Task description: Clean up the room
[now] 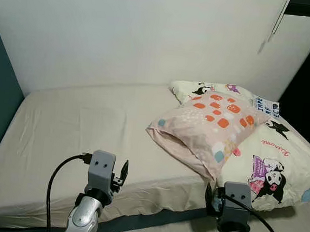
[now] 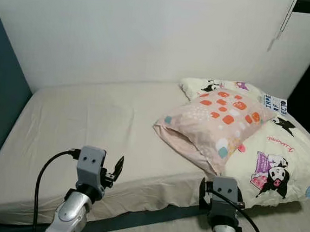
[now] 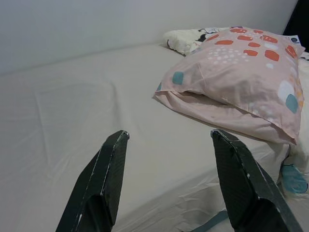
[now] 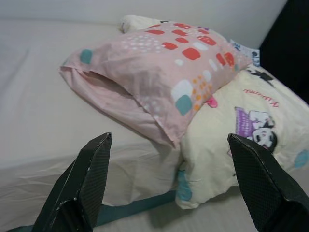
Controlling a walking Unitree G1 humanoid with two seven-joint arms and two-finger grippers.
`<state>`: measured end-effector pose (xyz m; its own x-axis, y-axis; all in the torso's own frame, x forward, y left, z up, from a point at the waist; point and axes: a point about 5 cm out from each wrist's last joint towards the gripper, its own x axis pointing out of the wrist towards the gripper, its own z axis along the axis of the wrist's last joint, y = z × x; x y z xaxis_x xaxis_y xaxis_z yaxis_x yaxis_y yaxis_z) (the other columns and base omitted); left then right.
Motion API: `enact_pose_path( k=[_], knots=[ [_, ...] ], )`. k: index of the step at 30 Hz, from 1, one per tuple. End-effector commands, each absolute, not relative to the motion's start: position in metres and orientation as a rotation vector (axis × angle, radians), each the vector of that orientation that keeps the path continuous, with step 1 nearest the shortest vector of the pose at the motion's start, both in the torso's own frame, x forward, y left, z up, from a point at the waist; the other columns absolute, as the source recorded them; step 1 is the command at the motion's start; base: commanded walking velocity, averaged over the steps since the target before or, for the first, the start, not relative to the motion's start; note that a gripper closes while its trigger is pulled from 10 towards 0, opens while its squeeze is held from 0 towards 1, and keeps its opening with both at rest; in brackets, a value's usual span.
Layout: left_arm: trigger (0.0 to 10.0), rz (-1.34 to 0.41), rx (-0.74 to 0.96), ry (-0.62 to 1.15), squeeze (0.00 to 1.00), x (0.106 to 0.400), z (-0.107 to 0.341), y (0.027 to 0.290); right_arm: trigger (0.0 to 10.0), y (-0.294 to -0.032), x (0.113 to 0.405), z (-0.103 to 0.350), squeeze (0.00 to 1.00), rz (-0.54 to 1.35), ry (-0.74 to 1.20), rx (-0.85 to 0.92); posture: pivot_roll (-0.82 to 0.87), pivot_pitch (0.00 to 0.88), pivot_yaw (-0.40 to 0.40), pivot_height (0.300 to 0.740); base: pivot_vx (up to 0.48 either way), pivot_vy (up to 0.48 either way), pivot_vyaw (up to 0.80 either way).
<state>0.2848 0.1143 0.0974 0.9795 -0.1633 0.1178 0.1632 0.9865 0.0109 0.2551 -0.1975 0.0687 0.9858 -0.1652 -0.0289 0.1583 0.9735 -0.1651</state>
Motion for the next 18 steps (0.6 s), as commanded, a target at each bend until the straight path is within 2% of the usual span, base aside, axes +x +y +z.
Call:
enact_pose_path(
  k=[1,18],
  knots=[
    [10.0,-0.162,0.013,-0.089,0.0,0.2815,0.0902,0.1154,10.0,-0.1959,0.2526,0.0627,0.0,-0.156,0.064,-0.139,-0.01,0.095,-0.038,0.74,0.0,0.0,0.0],
    [10.0,-0.167,0.016,-0.091,0.0,0.2821,0.0906,0.1146,10.0,-0.1958,0.2533,0.0645,0.0,-0.138,0.057,-0.108,-0.02,0.092,-0.036,0.74,0.0,0.0,0.0]
  ],
)
